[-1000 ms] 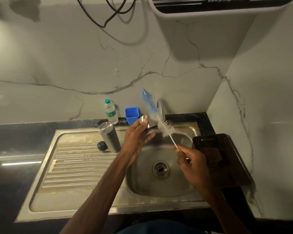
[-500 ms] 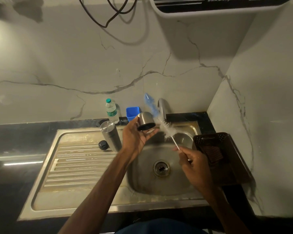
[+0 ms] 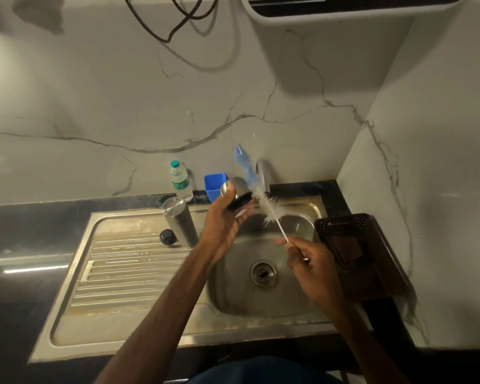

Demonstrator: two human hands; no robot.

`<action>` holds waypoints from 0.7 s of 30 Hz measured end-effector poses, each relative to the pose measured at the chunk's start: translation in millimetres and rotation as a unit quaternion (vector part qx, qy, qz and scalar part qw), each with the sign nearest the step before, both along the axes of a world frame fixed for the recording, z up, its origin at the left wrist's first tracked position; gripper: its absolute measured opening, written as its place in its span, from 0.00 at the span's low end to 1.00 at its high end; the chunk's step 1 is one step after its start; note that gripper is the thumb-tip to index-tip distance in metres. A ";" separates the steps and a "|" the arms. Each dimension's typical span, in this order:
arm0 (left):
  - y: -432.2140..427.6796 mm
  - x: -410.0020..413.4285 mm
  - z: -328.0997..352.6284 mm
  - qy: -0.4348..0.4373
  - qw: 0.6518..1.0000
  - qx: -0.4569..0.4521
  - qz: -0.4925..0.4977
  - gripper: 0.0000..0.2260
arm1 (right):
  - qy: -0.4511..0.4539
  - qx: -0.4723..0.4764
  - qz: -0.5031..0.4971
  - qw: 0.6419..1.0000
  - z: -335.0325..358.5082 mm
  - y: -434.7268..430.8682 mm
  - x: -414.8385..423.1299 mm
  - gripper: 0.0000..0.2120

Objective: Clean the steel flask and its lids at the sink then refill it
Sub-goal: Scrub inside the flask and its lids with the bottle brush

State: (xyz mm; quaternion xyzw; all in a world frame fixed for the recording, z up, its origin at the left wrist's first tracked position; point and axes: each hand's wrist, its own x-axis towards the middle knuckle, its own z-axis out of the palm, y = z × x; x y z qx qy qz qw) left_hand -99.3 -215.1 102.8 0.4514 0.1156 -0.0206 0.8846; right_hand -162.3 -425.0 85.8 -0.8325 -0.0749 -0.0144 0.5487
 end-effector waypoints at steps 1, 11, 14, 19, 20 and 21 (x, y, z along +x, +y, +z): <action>0.9 0.0 -0.2 -0.002 1.000 0.007 -0.003 0.23 | -0.004 0.004 0.000 1.000 3.5 2.4 4.6 0.12; 10.7 -1.0 -0.3 -0.023 0.997 -0.074 0.009 0.19 | 0.000 -0.010 0.012 1.000 -9.4 -2.8 -10.5 0.12; 3.5 -4.3 1.2 -0.007 0.997 -0.071 -0.005 0.26 | -0.004 -0.009 0.003 1.000 -2.4 1.3 -4.4 0.12; -7.0 -3.2 5.7 -0.045 0.998 0.014 -0.047 0.19 | -0.029 -0.007 0.014 0.999 10.2 12.0 12.8 0.12; -5.7 -2.1 6.0 -0.047 0.998 0.004 -0.040 0.17 | -0.029 -0.006 0.013 0.999 7.5 10.9 11.5 0.12; -2.9 -1.1 5.8 -0.049 0.998 -0.009 -0.035 0.16 | -0.025 -0.003 0.013 1.000 3.9 8.6 7.9 0.12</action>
